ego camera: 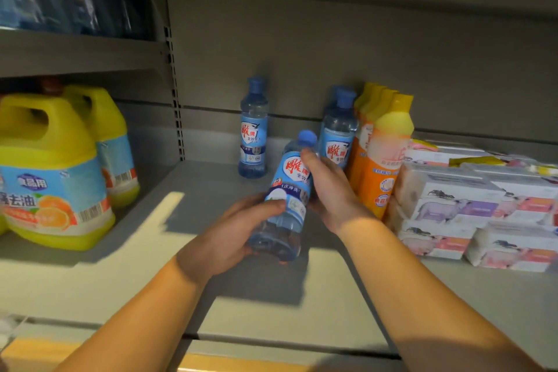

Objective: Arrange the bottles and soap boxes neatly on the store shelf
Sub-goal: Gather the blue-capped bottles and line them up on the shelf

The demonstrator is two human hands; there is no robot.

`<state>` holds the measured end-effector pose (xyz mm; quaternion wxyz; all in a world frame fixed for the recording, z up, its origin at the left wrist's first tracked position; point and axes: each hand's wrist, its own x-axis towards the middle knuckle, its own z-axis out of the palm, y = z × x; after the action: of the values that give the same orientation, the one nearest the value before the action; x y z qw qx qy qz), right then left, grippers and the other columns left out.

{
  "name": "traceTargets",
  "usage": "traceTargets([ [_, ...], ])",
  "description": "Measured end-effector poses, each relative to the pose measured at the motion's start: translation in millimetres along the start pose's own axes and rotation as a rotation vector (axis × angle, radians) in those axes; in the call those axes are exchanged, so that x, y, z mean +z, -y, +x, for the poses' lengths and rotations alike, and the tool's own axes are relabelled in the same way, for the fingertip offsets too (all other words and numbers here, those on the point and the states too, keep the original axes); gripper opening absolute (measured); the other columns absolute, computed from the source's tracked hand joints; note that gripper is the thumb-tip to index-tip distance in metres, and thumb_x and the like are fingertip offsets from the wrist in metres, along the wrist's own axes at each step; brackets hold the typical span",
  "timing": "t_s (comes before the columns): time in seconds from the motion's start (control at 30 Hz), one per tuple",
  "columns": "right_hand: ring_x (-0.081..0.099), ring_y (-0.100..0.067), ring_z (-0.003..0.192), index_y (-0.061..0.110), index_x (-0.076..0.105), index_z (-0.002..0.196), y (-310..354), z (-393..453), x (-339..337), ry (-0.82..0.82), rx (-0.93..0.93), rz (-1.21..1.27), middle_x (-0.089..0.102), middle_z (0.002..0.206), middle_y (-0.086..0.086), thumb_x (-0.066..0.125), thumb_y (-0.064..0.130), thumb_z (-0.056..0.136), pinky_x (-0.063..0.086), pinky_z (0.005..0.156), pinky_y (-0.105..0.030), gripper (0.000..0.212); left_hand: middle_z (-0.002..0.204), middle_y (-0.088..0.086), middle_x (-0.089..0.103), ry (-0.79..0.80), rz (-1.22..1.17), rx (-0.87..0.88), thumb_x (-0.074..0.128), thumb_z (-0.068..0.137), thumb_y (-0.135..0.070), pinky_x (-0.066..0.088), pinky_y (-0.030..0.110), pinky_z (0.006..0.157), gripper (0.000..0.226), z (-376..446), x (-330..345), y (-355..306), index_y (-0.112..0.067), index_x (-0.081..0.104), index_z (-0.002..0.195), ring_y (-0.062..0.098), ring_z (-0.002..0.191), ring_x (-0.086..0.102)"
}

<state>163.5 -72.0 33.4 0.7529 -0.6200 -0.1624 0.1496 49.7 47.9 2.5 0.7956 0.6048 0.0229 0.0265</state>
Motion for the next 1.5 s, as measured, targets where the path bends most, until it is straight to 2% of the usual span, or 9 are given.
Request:
traceTargets([
  [0.2, 0.075, -0.02, 0.079, 0.014, 0.058, 0.117, -22.1, 9.3, 0.9, -0.044, 0.113, 0.056, 0.077, 0.089, -0.006, 0.066, 0.044, 0.089, 0.06, 0.065, -0.036, 0.042, 0.086, 0.02, 0.073, 0.028, -0.014, -0.151, 0.077, 0.056, -0.042, 0.058, 0.039, 0.056, 0.063, 1.1, -1.5, -2.2, -0.003, 0.067, 0.104, 0.027, 0.07, 0.072],
  [0.33, 0.075, -0.021, 0.08, 0.015, 0.059, 0.116, -21.0, 10.7, 0.3, -0.024, 0.089, 0.09, 0.077, 0.088, -0.004, 0.066, 0.042, 0.089, 0.06, 0.066, -0.036, 0.038, 0.09, 0.02, 0.073, 0.013, 0.025, -0.113, 0.078, 0.064, -0.033, 0.059, 0.04, 0.058, 0.039, 3.8, -5.9, 0.1, -0.008, 0.074, 0.095, 0.027, 0.073, 0.073],
  [0.43, 0.074, -0.014, 0.084, 0.022, 0.063, 0.11, -16.5, 8.5, -1.3, -0.055, -0.102, 0.07, 0.076, 0.093, 0.001, 0.067, 0.037, 0.09, 0.06, 0.069, -0.031, 0.026, 0.093, 0.011, 0.076, -0.059, 0.114, 0.033, 0.074, 0.067, -0.029, 0.058, 0.034, 0.062, 0.026, 3.8, -3.4, 2.6, -0.02, 0.077, 0.092, 0.024, 0.078, 0.073],
  [0.63, 0.064, 0.011, 0.091, 0.031, 0.056, 0.114, 3.8, -5.4, 11.9, -0.268, -0.652, -0.121, 0.066, 0.097, 0.027, 0.077, 0.026, 0.08, 0.051, 0.068, -0.009, 0.041, 0.099, -0.024, 0.068, -0.408, 0.698, 0.463, 0.08, 0.053, -0.045, 0.05, 0.011, 0.076, 0.063, 2.2, 3.4, 7.3, -0.038, 0.054, 0.11, -0.007, 0.088, 0.064],
  [0.77, 0.061, 0.017, 0.089, 0.032, 0.053, 0.117, 5.3, -10.3, 17.1, -0.314, -0.728, -0.158, 0.062, 0.092, 0.04, 0.078, 0.03, 0.077, 0.048, 0.066, -0.004, 0.047, 0.099, -0.029, 0.064, -0.459, 0.77, 0.558, 0.088, 0.062, -0.029, 0.049, 0.007, 0.075, 0.063, 4.3, 6.0, 11.8, -0.045, 0.049, 0.109, -0.012, 0.088, 0.063],
  [0.97, 0.061, -0.016, 0.117, 0.039, 0.058, 0.122, 2.1, 1.9, 1.1, 0.023, -0.392, -0.001, 0.064, 0.126, 0.006, 0.055, 0.045, 0.088, 0.051, 0.098, -0.045, 0.035, 0.098, 0.015, 0.071, -0.151, -0.083, 0.24, 0.071, 0.068, -0.023, 0.058, 0.036, 0.064, 0.044, 0.5, -0.6, -0.3, -0.011, 0.066, 0.11, 0.027, 0.076, 0.071],
  [1.13, 0.067, -0.023, 0.107, 0.023, 0.057, 0.127, 0.0, 2.4, -0.8, 0.217, -0.27, 0.204, 0.069, 0.119, -0.006, 0.062, 0.036, 0.086, 0.055, 0.081, -0.037, 0.044, 0.104, 0.02, 0.071, 0.257, -0.291, -0.091, 0.063, 0.074, -0.05, 0.059, 0.039, 0.067, 0.056, -6.9, -9.7, -7.0, -0.007, 0.075, 0.108, 0.03, 0.078, 0.071],
  [1.3, 0.071, -0.01, 0.096, 0.03, 0.057, 0.126, 7.5, -4.6, 0.1, 0.001, -0.378, 0.024, 0.073, 0.107, 0.007, 0.072, 0.038, 0.079, 0.056, 0.066, -0.024, 0.05, 0.095, 0.008, 0.074, -0.054, -0.121, 0.182, 0.07, 0.076, -0.028, 0.06, 0.037, 0.067, 0.022, 3.1, -2.1, -0.6, -0.018, 0.078, 0.094, 0.02, 0.078, 0.072],
  [1.5, 0.066, 0.001, 0.097, 0.028, 0.057, 0.128, 5.7, -6.3, 7.4, -0.211, -0.534, -0.19, 0.069, 0.11, 0.011, 0.077, 0.031, 0.081, 0.058, 0.083, -0.026, 0.051, 0.095, -0.022, 0.071, -0.35, 0.622, 0.44, 0.073, 0.054, -0.051, 0.051, 0.013, 0.075, 0.052, 6.2, 0.3, 9.6, -0.04, 0.06, 0.103, 0.001, 0.088, 0.067],
])
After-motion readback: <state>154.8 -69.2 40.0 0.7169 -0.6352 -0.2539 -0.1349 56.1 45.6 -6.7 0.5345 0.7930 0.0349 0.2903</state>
